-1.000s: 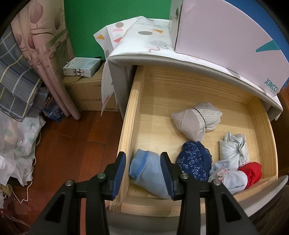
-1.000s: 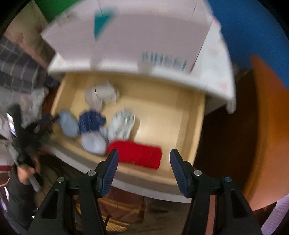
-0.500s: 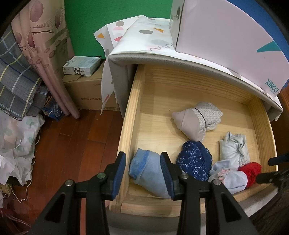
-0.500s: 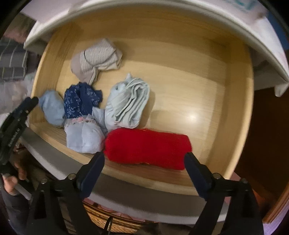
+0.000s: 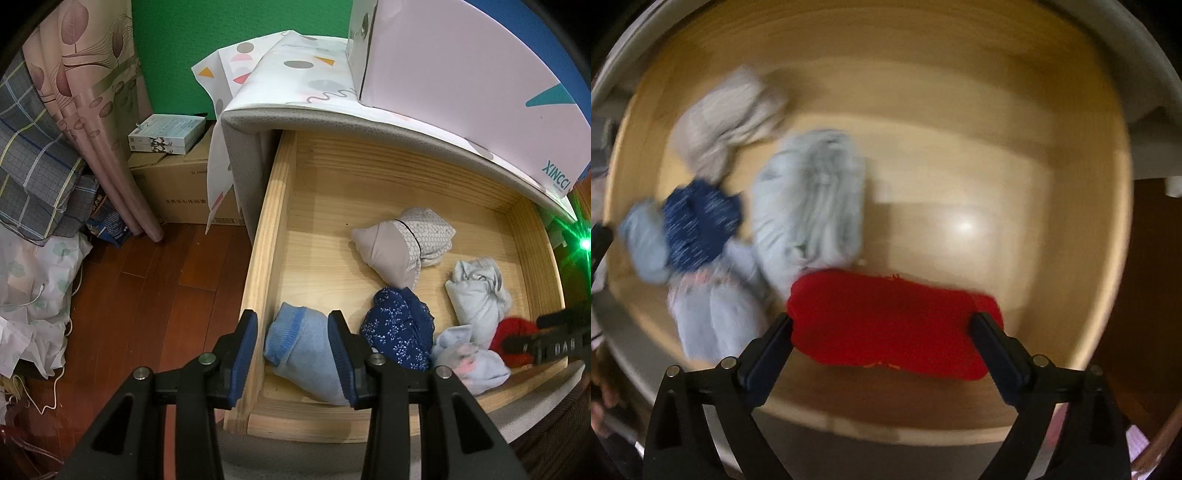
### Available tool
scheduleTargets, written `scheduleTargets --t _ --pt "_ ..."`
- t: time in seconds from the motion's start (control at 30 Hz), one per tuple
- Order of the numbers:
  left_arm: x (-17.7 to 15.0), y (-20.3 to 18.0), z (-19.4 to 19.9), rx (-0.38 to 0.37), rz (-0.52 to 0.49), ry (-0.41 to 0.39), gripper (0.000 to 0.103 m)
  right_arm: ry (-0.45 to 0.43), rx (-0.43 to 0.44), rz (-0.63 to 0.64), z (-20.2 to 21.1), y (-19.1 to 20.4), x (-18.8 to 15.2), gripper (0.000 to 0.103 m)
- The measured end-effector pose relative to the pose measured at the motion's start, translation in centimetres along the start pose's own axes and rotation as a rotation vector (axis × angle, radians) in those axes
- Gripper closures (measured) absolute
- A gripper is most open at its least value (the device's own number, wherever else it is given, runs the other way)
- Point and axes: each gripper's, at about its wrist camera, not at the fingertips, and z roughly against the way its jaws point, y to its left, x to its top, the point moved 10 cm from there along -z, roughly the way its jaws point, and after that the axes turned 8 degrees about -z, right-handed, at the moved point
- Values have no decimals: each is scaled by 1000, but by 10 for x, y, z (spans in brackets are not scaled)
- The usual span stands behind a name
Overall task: Take underwear out of drawer
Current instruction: 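Grasp the red garment in the drawer with the right tool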
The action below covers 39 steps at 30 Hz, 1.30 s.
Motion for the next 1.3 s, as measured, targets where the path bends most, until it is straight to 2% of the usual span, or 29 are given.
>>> scheduleTargets --t 0.07,0.17,0.4,0.67,0.77,0.9,0.97,1.1,1.3 --pt "0 0 0 0 0 0 63 -24 -26 -27 3 -12 8 10" --pt "0 0 0 0 -2 0 63 -21 9 -54 4 -20 14 10" --pt "-1 -1 0 3 -5 0 63 9 46 73 7 -7 6 9" --pt "-1 -2 -1 8 -11 2 63 53 -68 232 -15 4 -6 8" --pt "0 -2 0 7 -9 3 63 49 -86 245 -26 14 -7 8" --pt "0 -2 0 8 -14 4 61 56 -97 221 -36 6 -6 9" --pt "0 -2 0 10 -14 5 61 51 -84 200 -39 2 -4 14" --pt "0 -2 0 9 -11 6 61 40 -34 134 -39 -5 -4 34" --pt "0 -1 0 11 -14 7 61 35 1 44 -38 -12 -9 53"
